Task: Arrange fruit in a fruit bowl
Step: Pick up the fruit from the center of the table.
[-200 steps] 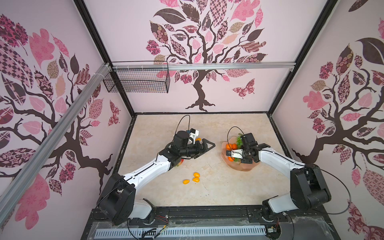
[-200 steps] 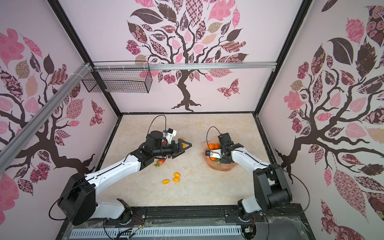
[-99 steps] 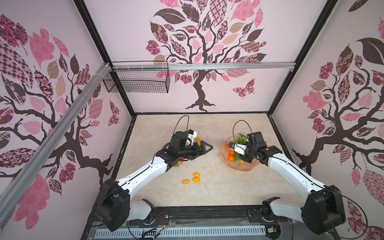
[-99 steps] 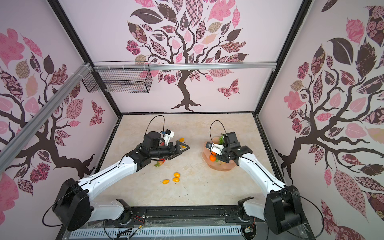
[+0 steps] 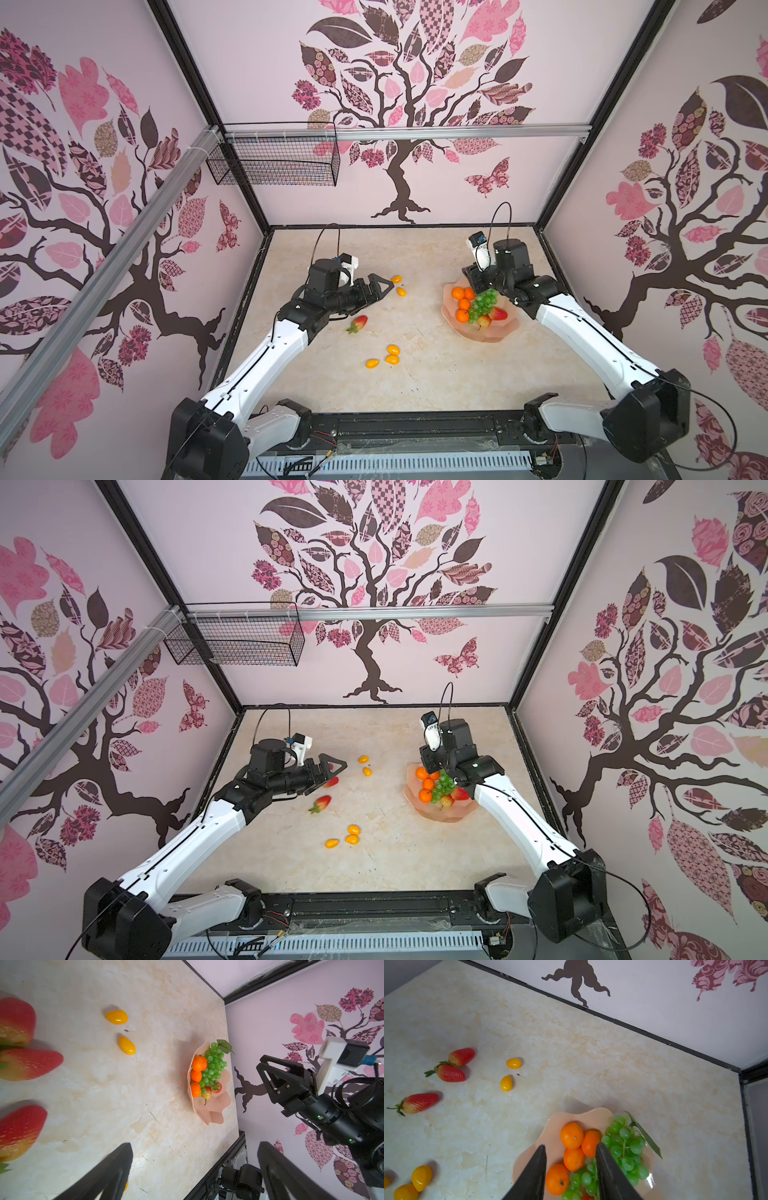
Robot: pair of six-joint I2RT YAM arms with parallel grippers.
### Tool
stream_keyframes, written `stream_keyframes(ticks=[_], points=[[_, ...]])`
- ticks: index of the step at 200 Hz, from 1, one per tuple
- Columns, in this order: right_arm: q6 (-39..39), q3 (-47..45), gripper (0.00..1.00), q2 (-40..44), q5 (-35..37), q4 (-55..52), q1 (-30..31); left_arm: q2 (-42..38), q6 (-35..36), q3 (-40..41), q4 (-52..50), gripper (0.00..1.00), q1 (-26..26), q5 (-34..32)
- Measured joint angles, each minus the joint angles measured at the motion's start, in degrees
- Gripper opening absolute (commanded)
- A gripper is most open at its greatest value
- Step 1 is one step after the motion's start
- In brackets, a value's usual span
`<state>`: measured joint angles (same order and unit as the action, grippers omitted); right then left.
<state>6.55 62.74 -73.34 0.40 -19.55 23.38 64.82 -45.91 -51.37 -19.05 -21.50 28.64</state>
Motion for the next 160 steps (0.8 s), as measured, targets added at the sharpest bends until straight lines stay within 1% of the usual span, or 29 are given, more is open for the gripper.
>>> stream_keyframes(ticks=[20, 40, 68, 91, 125, 160], points=[[-3.41, 0.59, 0.43, -2.36, 2.60, 0.96, 5.88, -2.47, 0.61, 1.31, -1.73, 0.98, 3.56, 0.11], [-5.18, 0.92, 0.43, -6.03, 3.98, 2.32, 10.91, -4.72, 1.14, 2.56, -3.98, 0.98, 7.41, 0.46], [-5.77, 1.70, 0.44, -11.80, 4.46, 3.50, 16.20, -7.69, 2.05, 3.54, -7.10, 0.98, 12.41, 1.57], [-5.95, 4.61, 0.43, -16.65, 4.33, 4.42, 19.65, -10.03, 2.91, 4.22, -9.33, 0.98, 16.59, 2.82], [-4.31, 10.82, 0.44, -23.39, 2.34, 5.97, 24.59, -13.51, 4.02, 5.55, -12.92, 0.98, 23.12, 4.85], [-1.11, 16.46, 0.47, -29.18, -2.58, 6.95, 28.06, -16.50, 5.46, 6.14, -16.70, 0.97, 29.66, 7.06]])
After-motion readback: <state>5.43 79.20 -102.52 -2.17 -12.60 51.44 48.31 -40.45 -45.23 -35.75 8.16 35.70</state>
